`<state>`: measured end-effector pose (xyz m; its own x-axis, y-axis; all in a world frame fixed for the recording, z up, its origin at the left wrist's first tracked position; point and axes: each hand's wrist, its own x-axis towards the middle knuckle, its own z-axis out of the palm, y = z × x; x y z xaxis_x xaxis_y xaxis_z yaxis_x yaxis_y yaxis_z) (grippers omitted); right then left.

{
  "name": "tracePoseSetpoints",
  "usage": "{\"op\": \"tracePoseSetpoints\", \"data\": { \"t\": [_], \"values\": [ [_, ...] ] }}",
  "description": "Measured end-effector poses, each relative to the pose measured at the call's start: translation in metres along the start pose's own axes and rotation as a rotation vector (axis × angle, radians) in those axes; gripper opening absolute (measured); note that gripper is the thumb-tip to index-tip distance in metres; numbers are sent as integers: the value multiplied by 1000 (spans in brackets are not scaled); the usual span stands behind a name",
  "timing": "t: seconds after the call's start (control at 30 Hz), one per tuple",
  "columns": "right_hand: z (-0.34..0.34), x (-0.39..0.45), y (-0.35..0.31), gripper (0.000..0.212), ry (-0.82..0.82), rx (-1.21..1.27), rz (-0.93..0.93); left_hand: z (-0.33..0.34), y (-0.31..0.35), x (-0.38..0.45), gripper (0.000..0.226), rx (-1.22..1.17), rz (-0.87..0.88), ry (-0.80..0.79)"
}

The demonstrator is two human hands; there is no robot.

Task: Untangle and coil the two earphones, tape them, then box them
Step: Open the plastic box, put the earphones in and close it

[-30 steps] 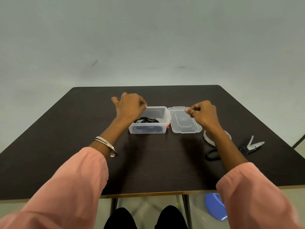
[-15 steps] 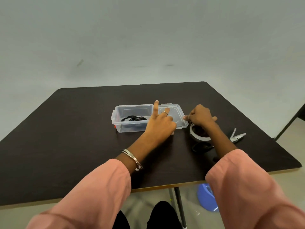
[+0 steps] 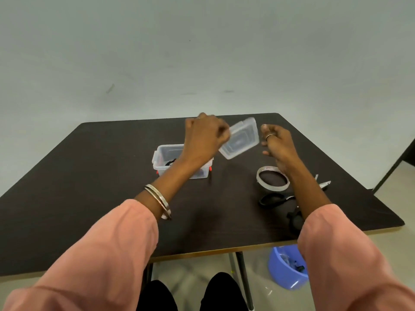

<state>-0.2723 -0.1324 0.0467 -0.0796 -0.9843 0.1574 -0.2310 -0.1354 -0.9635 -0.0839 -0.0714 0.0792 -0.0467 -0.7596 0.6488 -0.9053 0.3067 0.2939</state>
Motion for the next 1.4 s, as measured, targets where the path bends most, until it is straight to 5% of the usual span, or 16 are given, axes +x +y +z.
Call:
{"op": "tracePoseSetpoints", "data": {
  "t": [0.2, 0.37, 0.53, 0.7, 0.87, 1.07, 1.4],
  "values": [
    [25, -18, -28, 38, -242, 282, 126, -45, -26, -6, 10, -646, -448, 112],
    [59, -25, -44, 42, -212, 329, 167, -63, -63, -21, 15, -919, -795, 128],
    [92, -23, -41, 42, -128, -32, 104, -67, -86, -33, 17, -1074, -1029, 165],
    [104, -24, -40, 28, -156, -18, 77, -69, -104, -38, 16, -948, -1025, 181],
    [114, -29, -38, 36, -109, -261, -35, -57, -119, -48, 16, -573, -919, 59],
    [118, -34, -28, 33, -187, -433, -74, -44, -119, -55, 15, -401, -864, 17],
    [118, -36, -8, 30, -88, -346, -22, -31, -129, -64, 21, -453, -893, 46]
  ]
}}
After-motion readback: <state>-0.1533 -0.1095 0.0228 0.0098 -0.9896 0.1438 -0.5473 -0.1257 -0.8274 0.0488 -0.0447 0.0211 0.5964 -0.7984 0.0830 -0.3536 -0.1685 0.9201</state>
